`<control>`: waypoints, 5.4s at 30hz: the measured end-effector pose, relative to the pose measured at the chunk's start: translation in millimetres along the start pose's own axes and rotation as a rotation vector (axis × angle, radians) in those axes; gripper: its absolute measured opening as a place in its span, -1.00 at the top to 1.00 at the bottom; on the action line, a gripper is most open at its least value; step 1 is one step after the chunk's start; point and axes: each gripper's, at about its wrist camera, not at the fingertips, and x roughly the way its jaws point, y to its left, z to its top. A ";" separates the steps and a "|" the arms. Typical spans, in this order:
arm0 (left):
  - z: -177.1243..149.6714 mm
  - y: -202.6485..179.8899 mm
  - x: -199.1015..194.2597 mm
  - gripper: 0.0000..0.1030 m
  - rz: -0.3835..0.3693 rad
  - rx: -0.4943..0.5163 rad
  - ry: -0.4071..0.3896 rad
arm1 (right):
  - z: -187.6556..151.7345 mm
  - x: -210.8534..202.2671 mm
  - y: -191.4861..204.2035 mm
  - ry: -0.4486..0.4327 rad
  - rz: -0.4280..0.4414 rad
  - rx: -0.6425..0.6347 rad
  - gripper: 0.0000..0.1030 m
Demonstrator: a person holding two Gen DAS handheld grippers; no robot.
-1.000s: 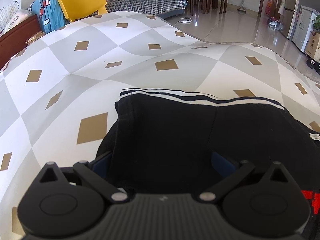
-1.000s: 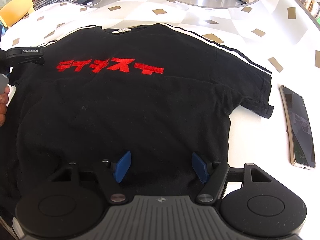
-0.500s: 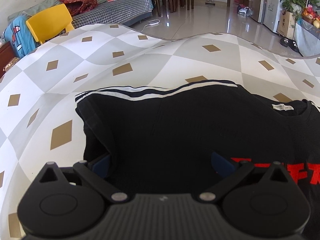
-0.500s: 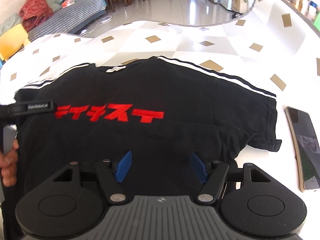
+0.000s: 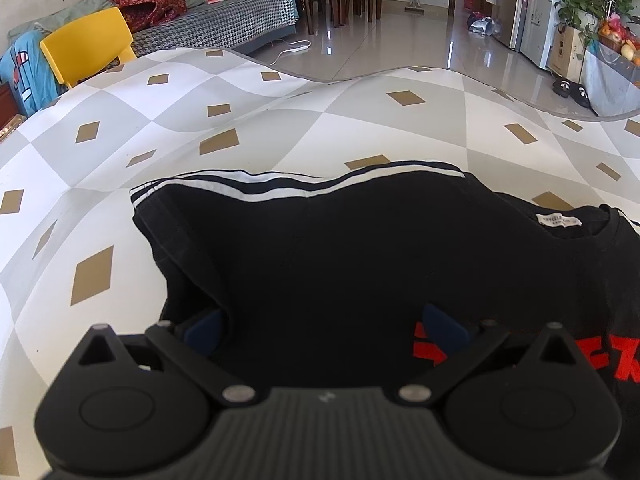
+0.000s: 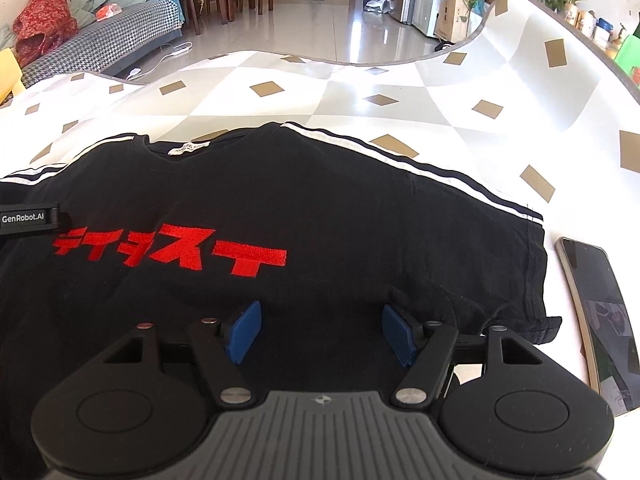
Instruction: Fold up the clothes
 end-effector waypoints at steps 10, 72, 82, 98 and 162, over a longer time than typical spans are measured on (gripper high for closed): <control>7.8 -10.5 8.7 -1.00 -0.003 -0.013 -0.003 | 6.4 5.2 -2.5 -0.007 -0.018 0.023 -0.35; -67.7 33.8 -55.2 -1.00 -0.123 0.079 0.024 | -18.8 -18.1 -23.6 0.077 -0.028 0.019 -0.35; -64.3 31.8 -57.0 -1.00 -0.123 0.061 0.037 | -19.8 -23.2 -20.3 0.081 -0.029 0.015 -0.30; -84.1 18.0 -117.1 -1.00 -0.178 0.106 0.016 | -53.3 -78.8 -12.3 0.099 0.052 0.008 -0.29; -162.6 41.5 -163.3 0.44 -0.210 0.106 0.083 | -153.1 -126.9 -41.8 0.142 0.031 0.407 0.80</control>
